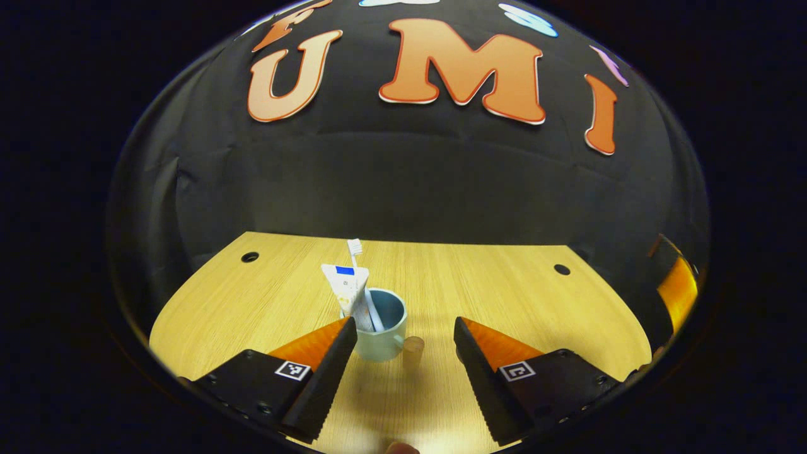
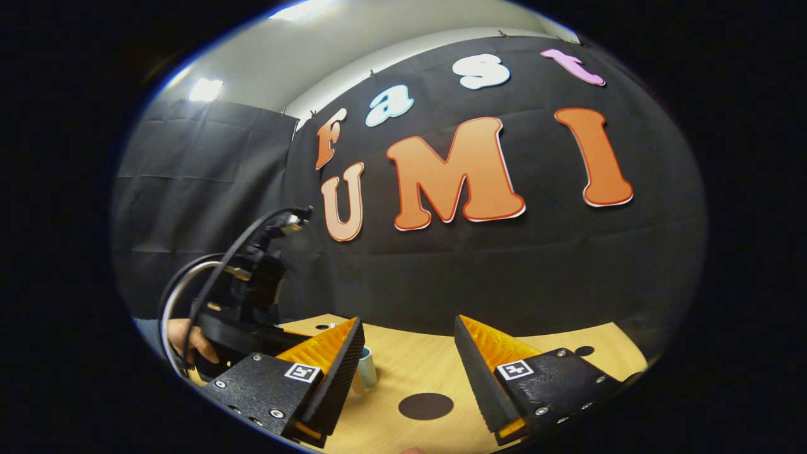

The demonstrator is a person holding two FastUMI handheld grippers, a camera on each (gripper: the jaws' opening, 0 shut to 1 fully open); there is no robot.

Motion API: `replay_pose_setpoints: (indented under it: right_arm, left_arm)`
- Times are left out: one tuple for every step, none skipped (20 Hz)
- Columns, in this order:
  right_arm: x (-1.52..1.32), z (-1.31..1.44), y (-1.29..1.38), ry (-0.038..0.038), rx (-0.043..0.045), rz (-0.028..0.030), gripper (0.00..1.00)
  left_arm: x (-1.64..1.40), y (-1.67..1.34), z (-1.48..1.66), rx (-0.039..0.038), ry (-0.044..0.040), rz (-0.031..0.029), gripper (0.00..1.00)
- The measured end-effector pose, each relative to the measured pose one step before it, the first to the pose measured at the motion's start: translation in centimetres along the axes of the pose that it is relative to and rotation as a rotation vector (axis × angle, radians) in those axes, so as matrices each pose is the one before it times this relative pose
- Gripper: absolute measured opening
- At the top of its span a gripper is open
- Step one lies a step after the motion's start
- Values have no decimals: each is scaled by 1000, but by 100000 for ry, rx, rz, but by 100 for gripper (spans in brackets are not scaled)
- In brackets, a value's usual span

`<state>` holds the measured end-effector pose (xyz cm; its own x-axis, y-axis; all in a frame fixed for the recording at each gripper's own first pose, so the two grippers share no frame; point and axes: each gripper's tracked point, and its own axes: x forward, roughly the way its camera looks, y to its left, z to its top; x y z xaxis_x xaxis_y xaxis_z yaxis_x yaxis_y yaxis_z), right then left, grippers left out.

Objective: Put the toothbrush and toothpaste on the desktop into the cup, then pick up the cup and place it on the coaster on the desktop.

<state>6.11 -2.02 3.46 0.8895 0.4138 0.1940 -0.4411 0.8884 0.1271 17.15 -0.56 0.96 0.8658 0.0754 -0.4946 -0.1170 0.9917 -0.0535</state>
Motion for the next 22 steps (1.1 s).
replay_pose_setpoints:
  right_arm:
    - [-1128,479,-478,-920,-226,-953,87]
    - [-939,515,-348,-704,121,-375,89]
    - [-909,268,-587,-277,181,-1205,89]
    - [-787,245,-500,-649,434,-698,90]
    - [-808,255,-430,-320,429,-603,91]
    - [-668,296,-334,-509,572,-10,91]
    - [-565,211,-236,-342,330,-200,91]
    - [-396,231,-346,-681,452,-315,91]
    - [-392,150,-332,-855,775,-279,91]
    - [-281,169,-192,-650,967,-148,91]
    - [-360,15,-137,-644,930,348,91]
    - [-215,-86,-176,-368,286,-269,91]
    - [-218,-226,-117,-346,-217,325,91]
    - [-220,-286,-301,204,-192,-492,91]
    - [-72,-333,91,19,-79,-288,91]
    - [-74,-214,46,152,534,-649,91]
    - [-2,-325,210,-116,973,-121,91]
    - [-144,-55,110,-133,729,14,92]
    - [-186,22,71,-465,289,-348,92]
    - [-95,89,115,-806,-130,350,91]
    - [-130,-9,167,-542,-409,-205,91]
    - [-88,-43,144,-400,-368,460,91]
  left_arm:
    - [274,-297,-457,-603,4733,1822,93]
    - [421,-266,-491,-1217,4721,1508,93]
    - [671,-25,-633,-1428,4438,1760,93]
    - [682,70,-698,-815,5221,2786,93]
    - [443,-58,-492,-1552,4524,1392,93]
    - [438,-1,-143,-1562,2632,1463,93]
    - [149,295,-158,-914,2934,1850,93]
    - [208,215,91,-552,2114,2076,93]
    - [246,79,-82,-217,2472,2127,93]
    - [424,-64,40,-175,3309,1633,93]
    - [465,84,-167,-959,2667,1406,93]
    - [570,61,71,-855,2701,1801,93]
    - [547,129,39,-604,1351,1818,93]
    - [521,189,200,-511,1294,2090,92]
    - [596,-81,-341,-401,2684,870,92]
    - [505,-85,-90,-1362,1768,1095,91]
    - [624,-22,-224,-1110,2473,687,92]
    - [408,147,-3,-1323,1412,1447,92]
    - [351,177,185,-1761,359,1395,93]
    - [329,180,58,-1197,523,1387,95]
    - [304,262,-51,-997,619,590,93]
    - [353,84,-213,-160,960,-43,93]
